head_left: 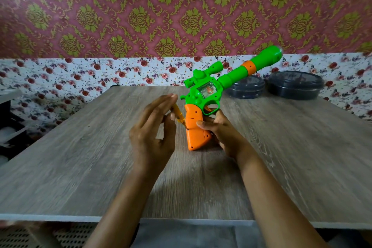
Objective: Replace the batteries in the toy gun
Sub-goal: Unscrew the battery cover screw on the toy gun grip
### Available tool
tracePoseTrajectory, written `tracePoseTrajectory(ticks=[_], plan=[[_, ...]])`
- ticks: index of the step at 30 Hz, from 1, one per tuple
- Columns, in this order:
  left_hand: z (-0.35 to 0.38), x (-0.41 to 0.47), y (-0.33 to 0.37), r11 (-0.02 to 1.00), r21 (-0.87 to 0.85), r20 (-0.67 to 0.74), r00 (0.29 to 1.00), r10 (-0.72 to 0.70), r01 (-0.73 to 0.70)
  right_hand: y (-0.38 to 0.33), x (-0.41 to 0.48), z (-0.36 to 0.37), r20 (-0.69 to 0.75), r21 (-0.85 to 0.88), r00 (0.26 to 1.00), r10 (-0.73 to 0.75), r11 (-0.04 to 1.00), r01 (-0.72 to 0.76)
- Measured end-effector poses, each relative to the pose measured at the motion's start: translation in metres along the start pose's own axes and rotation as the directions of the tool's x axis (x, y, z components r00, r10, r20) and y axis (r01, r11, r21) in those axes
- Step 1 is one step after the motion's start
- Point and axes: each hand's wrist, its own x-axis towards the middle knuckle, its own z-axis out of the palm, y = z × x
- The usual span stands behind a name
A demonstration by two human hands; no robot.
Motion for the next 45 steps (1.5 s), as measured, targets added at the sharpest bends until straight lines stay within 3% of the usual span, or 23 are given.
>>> tracePoseTrajectory(ticks=[3, 9, 14, 17, 22, 26, 32, 36, 41, 45], plan=[[0.0012, -0.0007, -0.0031, 1.0, -0.007, -0.001, 1.0, 0.01, -0.01, 0.001, 0.0004, 0.0002, 0.001, 0.021, 1.0, -0.009, 1.0, 0.009], [-0.0005, -0.0003, -0.002, 0.996, -0.058, -0.049, 0.997, -0.066, 0.063, 0.0047, 0.0007, -0.001, 0.009, 0.017, 0.999, -0.032, 0.999, 0.032], [0.0002, -0.0003, 0.0039, 0.983, -0.091, -0.009, 0.987, -0.16, 0.158, 0.005, 0.0015, -0.0006, 0.018, 0.037, 0.999, -0.05, 0.998, 0.049], [-0.0007, -0.0011, 0.0011, 0.991, -0.024, 0.012, 0.991, -0.135, 0.135, 0.007, 0.0031, -0.0013, 0.011, 0.03, 0.999, -0.038, 0.999, 0.037], [-0.0006, 0.0001, 0.0006, 0.989, -0.099, 0.053, 0.993, -0.101, 0.106, 0.0051, 0.0042, -0.0009, -0.006, 0.021, 1.0, -0.021, 1.0, 0.021], [0.0002, -0.0004, 0.0004, 0.998, -0.036, 0.044, 0.998, -0.047, 0.049, 0.0046, 0.0039, -0.0013, -0.014, 0.021, 1.0, -0.011, 1.0, 0.012], [-0.0001, 0.0013, 0.0002, 0.987, -0.115, -0.022, 0.993, -0.116, 0.113, 0.0056, 0.0036, -0.0004, -0.01, 0.023, 1.0, -0.022, 0.999, 0.023], [0.0004, -0.0011, 0.0043, 0.982, -0.138, 0.021, 0.991, -0.129, 0.13, 0.0066, 0.0026, -0.0009, 0.005, 0.036, 0.999, -0.038, 0.999, 0.038], [-0.0004, -0.0018, 0.0009, 0.996, -0.024, 0.061, 0.994, -0.086, 0.088, 0.0059, 0.0018, -0.0017, 0.013, 0.017, 0.999, -0.038, 0.999, 0.038], [-0.0002, -0.0009, 0.0004, 0.994, -0.082, 0.1, 0.993, -0.061, 0.069, 0.0049, 0.002, -0.0015, 0.015, 0.012, 1.0, -0.017, 1.0, 0.017]])
